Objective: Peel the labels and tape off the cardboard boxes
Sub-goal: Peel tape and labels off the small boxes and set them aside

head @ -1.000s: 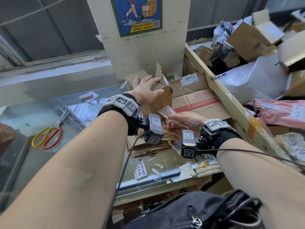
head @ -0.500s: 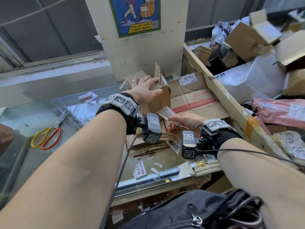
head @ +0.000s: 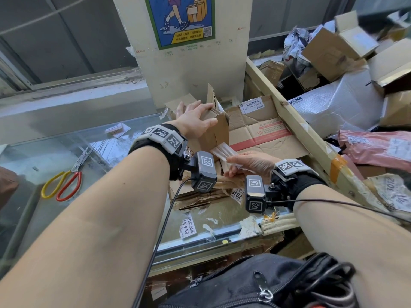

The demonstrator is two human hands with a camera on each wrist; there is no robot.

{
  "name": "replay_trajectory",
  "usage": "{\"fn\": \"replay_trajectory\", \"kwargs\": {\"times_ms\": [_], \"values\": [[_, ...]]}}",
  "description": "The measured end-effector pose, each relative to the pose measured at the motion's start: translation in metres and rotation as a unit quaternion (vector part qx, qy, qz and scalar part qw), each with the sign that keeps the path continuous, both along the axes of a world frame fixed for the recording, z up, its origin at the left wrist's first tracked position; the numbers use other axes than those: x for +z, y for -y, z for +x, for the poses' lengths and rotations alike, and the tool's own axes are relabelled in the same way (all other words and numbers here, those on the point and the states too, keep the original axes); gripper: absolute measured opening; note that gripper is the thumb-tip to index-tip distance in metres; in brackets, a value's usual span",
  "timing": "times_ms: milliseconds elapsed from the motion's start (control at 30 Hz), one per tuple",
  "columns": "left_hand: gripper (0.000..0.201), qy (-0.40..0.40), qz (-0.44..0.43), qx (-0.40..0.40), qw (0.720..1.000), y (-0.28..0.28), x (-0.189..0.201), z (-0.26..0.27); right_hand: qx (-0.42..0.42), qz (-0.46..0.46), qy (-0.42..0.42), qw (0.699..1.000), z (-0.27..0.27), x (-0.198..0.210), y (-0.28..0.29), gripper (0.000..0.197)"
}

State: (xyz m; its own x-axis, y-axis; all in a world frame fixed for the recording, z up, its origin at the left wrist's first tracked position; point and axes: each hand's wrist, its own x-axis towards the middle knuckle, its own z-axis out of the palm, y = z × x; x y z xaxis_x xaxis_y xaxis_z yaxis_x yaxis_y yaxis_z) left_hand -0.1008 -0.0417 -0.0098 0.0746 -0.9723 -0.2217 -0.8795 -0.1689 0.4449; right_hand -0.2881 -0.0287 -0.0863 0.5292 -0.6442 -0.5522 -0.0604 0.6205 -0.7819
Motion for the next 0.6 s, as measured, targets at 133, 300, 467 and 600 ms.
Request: {"fn": "replay_trajectory", "kwargs": {"times_ms": [133,300,467,600], "values": [[0.052,-0.009,-0.004,0.005,1.0,-0.0004,-0.0013,-0.0002,0.0,0.014,0.004,1.0,-0.0011,0.0002,-0.0019,0.021],[0.052,-0.012,-0.008,0.01,1.0,-0.0015,-0.0016,-0.0008,-0.003,0.019,0.011,1.0,-0.0024,0.0004,-0.0033,0.019],[0.052,-0.012,-0.009,0.014,1.0,-0.0028,-0.0011,-0.0007,0.001,0.015,0.009,1.0,-0.0043,-0.0002,-0.004,0.019],[0.052,-0.01,-0.009,0.015,1.0,-0.0028,-0.0011,-0.0003,0.0,0.014,0.008,1.0,-0.0053,0.0005,-0.0054,0.019]]}}
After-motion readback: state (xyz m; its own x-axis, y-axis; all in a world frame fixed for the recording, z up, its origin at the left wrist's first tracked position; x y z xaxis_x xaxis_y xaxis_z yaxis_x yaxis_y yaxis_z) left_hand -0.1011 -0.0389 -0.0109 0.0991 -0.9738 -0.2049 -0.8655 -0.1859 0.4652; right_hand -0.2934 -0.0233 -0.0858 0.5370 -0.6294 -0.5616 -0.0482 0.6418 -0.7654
